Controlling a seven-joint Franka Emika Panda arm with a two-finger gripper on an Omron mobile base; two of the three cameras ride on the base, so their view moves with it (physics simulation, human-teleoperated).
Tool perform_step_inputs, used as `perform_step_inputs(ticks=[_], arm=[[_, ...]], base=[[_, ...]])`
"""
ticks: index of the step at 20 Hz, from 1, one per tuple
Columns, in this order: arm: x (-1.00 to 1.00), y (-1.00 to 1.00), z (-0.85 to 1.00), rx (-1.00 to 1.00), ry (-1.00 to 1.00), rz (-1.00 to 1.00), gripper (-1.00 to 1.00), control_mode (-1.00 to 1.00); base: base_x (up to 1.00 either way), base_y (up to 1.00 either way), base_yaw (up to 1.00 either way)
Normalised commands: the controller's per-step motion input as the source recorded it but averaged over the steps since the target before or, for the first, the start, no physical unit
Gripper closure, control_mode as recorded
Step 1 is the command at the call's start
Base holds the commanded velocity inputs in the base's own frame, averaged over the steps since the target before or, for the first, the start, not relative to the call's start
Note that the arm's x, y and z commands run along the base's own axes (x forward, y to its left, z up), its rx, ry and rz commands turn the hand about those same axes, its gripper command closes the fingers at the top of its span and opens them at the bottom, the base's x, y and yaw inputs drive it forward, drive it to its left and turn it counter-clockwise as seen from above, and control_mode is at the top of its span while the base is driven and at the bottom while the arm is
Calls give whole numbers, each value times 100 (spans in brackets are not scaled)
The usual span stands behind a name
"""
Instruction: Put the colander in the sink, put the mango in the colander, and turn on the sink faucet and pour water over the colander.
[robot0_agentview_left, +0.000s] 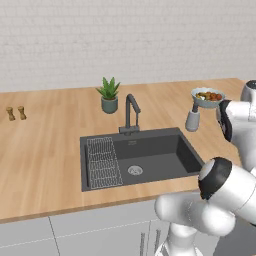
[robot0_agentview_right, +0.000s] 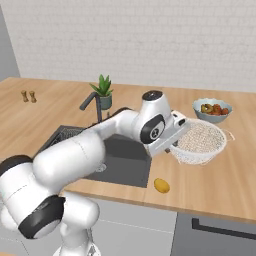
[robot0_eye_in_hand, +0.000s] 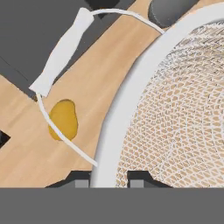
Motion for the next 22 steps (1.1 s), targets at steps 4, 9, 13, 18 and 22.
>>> perform_step_inputs(ticks=[4,9,13,18,22], arm=[[-61,72,30,-5,1,42,100,-100],[-58,72,22,-3,0,48,100,-100],[-49,56,17,1,0,50,100,-100],[4,31,0,3,0,53,100,-100],[43,44,0,0,5,57,100,-100]], base=[[0,0,0],[0,0,0],[0,0,0],[0,0,0],[0,0,0]])
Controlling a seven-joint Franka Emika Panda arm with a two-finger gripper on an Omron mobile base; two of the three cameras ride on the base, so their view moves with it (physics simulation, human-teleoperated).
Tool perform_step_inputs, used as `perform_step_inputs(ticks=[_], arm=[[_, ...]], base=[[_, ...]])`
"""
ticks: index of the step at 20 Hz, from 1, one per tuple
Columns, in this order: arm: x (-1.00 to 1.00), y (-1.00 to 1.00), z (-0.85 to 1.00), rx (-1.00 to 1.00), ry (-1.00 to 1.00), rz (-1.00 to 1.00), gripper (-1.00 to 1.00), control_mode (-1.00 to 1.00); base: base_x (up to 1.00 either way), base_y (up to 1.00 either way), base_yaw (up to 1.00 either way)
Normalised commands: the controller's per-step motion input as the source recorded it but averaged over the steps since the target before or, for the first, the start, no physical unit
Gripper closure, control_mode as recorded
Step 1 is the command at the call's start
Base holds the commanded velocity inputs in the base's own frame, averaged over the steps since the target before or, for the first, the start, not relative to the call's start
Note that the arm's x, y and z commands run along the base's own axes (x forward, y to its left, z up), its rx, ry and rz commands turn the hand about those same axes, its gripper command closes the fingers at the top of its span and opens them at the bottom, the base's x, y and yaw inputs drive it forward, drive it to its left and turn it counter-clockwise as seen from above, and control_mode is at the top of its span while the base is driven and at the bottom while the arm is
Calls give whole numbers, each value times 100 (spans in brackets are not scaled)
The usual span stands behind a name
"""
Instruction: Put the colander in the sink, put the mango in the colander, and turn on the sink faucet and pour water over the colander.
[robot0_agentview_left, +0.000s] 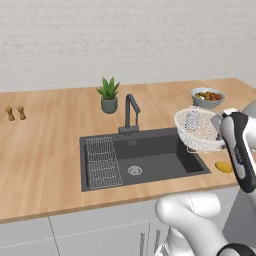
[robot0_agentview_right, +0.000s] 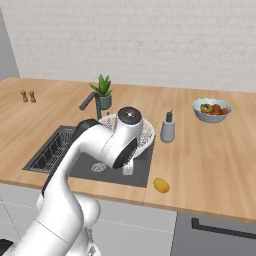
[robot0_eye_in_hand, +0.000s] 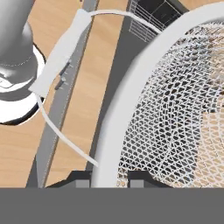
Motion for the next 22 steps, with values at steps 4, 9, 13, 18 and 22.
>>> perform_step_inputs(ticks=[4,9,13,18,22], arm=[[52,41,-1,0,3,55,100,-100],[58,16,-23,-3,9,48,100,-100],[43,-7,-39,-2,9,30,100,-100],[48,3,-43,-3,6,27,100,-100],[46,6,-46,-5,0,26,100,-100]], base=[[0,0,0],[0,0,0],[0,0,0],[0,0,0],[0,0,0]])
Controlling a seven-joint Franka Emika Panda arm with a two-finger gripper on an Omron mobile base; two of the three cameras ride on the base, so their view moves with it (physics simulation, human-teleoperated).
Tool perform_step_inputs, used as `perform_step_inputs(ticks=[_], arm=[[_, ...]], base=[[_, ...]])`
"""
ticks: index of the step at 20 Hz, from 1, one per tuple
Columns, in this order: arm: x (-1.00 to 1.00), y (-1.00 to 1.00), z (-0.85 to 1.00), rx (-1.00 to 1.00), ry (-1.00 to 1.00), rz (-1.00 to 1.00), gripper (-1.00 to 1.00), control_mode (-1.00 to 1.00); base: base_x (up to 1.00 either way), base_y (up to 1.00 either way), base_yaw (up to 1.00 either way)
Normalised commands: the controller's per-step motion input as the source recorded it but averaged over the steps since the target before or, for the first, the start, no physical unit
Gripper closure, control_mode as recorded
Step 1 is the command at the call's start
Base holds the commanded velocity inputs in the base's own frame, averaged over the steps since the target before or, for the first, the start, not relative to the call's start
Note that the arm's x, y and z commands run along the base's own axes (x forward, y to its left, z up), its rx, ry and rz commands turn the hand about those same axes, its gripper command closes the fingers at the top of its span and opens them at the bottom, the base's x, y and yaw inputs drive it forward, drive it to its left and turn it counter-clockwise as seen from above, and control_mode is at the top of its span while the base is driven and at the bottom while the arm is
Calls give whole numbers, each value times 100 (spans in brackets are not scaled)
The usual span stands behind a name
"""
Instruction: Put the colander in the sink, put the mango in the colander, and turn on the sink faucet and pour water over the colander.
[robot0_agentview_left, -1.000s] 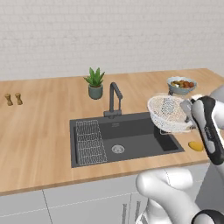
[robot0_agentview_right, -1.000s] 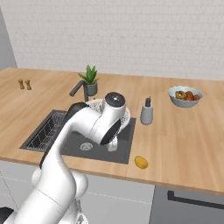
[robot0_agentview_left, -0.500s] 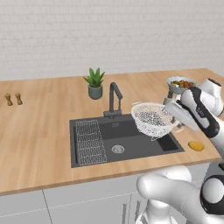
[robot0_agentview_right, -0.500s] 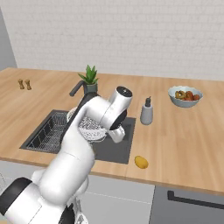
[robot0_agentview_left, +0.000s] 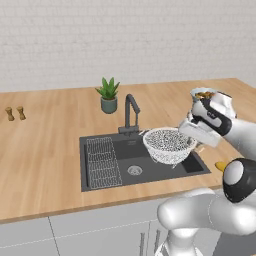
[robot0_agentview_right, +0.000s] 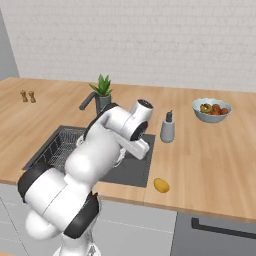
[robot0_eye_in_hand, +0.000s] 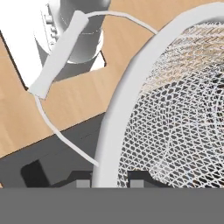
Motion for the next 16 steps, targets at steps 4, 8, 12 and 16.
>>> perform_step_inputs(ticks=[4,8,12,16], arm=[[49,10,-46,-6,0,24,100,-100],[57,19,-39,-2,0,19,100,-100],[62,32,-33,0,0,16,100,-100],[59,28,-31,0,0,14,100,-100]], base=[[0,0,0],[0,0,0],[0,0,0],[0,0,0]])
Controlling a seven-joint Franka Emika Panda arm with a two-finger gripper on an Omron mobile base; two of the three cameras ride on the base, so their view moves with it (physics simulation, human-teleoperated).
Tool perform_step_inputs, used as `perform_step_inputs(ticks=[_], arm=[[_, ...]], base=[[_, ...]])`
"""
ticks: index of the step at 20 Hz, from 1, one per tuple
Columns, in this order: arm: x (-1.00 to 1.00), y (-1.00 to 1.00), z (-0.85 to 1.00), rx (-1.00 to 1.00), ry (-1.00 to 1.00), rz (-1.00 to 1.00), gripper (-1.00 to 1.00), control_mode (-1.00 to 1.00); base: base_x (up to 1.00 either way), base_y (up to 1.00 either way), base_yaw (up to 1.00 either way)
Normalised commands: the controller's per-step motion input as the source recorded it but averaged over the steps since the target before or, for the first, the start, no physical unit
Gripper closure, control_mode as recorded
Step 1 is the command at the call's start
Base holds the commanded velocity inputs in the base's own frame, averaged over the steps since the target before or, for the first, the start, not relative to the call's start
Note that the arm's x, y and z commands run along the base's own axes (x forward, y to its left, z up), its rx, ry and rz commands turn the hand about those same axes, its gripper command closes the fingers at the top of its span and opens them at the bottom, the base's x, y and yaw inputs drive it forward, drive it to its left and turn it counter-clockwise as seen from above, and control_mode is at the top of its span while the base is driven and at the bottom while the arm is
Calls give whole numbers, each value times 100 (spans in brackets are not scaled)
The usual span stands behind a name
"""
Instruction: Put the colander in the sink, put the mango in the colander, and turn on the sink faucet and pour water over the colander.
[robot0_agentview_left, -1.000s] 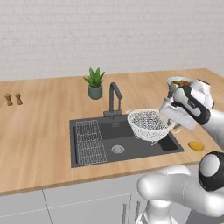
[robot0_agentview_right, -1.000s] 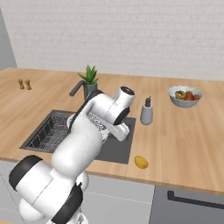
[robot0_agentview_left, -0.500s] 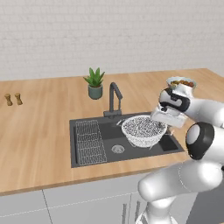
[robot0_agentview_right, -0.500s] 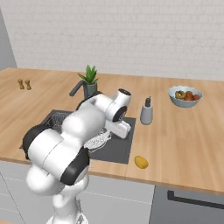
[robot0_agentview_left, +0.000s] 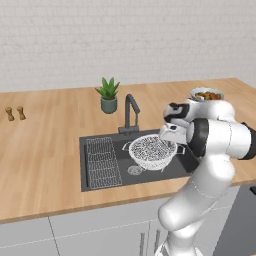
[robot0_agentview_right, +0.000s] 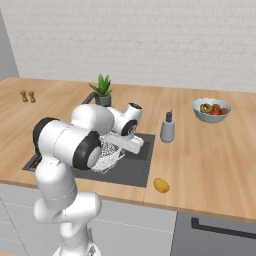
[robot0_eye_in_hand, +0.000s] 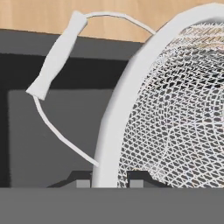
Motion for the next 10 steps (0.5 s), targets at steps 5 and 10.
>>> perform_step_inputs(ticks=[5,10], arm=[[53,22,-38,0,1,11,100,-100],[46,21,-46,0,4,11,100,-100]], base=[[0,0,0],[0,0,0]])
